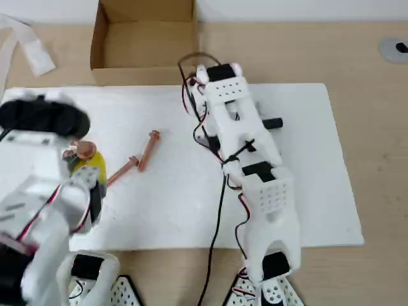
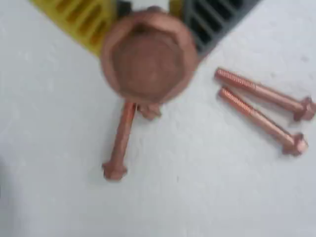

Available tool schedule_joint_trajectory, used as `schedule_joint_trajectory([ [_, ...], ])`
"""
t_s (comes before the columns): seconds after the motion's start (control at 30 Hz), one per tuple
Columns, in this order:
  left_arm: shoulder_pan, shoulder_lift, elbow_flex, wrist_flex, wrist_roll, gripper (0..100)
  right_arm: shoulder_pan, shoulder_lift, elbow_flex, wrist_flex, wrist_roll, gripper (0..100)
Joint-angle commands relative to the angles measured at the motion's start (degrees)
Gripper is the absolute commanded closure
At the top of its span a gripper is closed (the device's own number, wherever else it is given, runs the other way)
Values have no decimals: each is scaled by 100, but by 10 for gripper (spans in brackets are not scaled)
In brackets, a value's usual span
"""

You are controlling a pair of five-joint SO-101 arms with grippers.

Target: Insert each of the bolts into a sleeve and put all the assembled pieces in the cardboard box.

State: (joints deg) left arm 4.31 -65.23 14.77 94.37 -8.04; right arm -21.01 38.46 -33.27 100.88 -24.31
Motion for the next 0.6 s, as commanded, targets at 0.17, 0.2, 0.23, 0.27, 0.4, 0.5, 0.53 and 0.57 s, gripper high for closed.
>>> schedule_joint_trajectory([
  [0.17,-818,-927,-35,-62,-44,995,-75,-1727,-532,149,809,988],
  [0.2,-967,-989,-35,-62,-53,995,-66,-1912,-532,149,993,988],
  [0.23,-1090,-1033,-26,-62,-97,995,-66,-2097,-488,149,1213,988],
  [0.27,-1204,-1077,-26,-62,-220,995,-66,-2299,-409,149,1424,988],
  [0.4,-1512,-1147,-26,-62,-703,995,-57,-3178,92,149,1846,988],
  [0.5,-1662,-1209,-26,-62,-721,995,-48,-3934,602,88,2295,988],
  [0.53,-1662,-1209,-26,-62,-712,995,4,-4198,787,26,2400,988],
  [0.57,-1644,-1209,-26,-62,-703,995,57,-4488,971,-88,2444,988],
])
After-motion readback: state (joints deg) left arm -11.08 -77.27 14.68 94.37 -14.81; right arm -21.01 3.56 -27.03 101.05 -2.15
